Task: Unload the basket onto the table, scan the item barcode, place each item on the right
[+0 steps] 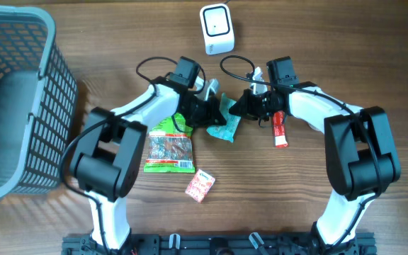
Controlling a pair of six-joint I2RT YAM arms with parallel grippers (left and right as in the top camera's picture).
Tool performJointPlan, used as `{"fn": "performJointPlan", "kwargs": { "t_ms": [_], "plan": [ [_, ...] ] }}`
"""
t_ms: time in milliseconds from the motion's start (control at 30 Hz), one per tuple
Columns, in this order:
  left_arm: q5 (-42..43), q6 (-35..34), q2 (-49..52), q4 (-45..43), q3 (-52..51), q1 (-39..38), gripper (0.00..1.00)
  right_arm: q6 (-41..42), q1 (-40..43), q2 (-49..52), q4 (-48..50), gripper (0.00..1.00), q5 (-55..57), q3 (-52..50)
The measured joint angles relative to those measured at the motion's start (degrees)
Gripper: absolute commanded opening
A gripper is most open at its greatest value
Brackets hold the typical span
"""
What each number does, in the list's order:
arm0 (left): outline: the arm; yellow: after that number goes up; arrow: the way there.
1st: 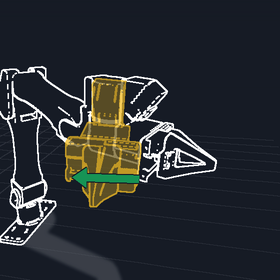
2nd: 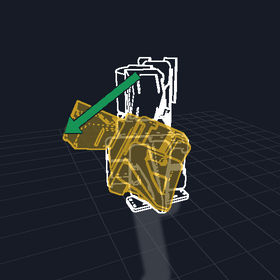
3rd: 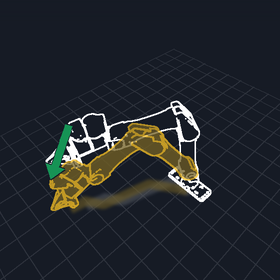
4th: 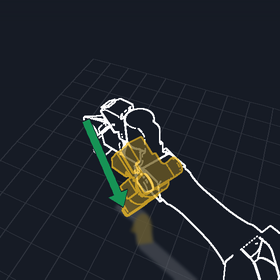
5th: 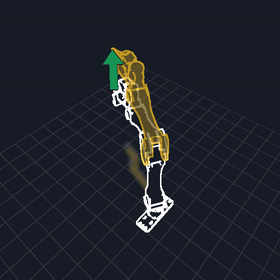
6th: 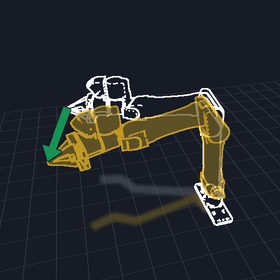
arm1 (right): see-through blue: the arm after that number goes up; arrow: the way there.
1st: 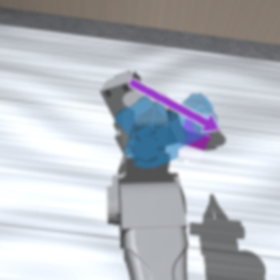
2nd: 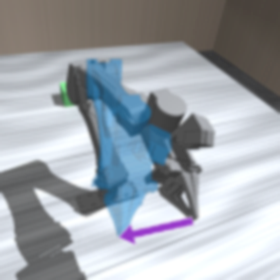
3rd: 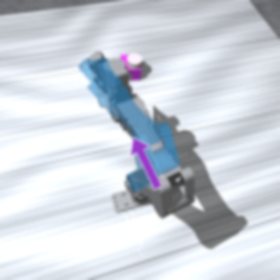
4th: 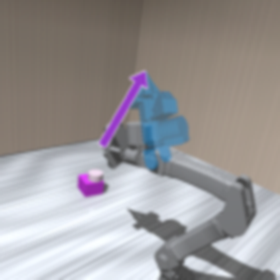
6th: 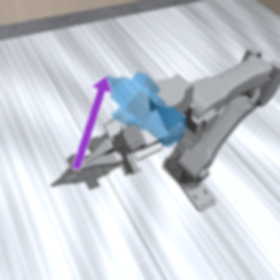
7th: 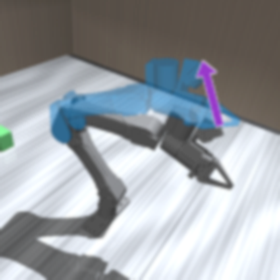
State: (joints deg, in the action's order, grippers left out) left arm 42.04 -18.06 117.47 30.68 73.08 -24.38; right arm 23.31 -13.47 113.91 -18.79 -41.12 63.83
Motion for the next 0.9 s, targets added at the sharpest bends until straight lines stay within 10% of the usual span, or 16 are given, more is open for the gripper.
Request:
{"fn": "performJointPlan", "kwargs": {
  "t_ms": [900],
  "plan": [
    [-12.87, -0.50, -0.04, 8.61, 1.79, -3.02, 0.04, -1.25, -0.24, 0.00, -1.79, 0.13, -2.34, 0.02]
  ]
}}
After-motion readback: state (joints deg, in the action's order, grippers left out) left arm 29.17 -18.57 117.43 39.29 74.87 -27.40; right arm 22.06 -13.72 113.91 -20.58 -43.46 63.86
